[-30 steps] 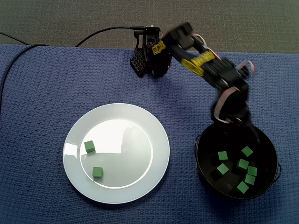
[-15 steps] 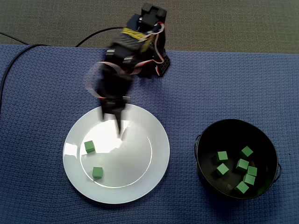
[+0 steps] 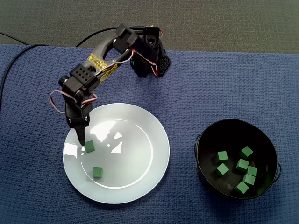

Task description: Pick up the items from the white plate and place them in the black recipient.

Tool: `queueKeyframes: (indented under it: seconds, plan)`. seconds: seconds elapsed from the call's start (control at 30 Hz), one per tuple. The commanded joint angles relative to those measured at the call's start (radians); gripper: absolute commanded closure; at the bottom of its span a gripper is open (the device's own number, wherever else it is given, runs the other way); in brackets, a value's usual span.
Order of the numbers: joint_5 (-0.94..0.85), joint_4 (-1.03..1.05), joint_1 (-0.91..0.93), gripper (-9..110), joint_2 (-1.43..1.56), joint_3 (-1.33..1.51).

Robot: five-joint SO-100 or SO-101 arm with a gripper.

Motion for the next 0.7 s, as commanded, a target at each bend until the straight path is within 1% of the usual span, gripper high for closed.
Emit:
queueKeyframes:
  seconds: [0.0, 0.47, 0.67]
  plan:
    - [0.020, -0.003, -0.008, 72, -0.003, -0.083]
    - [0.012, -0.084, -0.072, 74, -0.110, -0.095]
    - [0.020, -0.095, -0.081, 78, -0.135, -0.106]
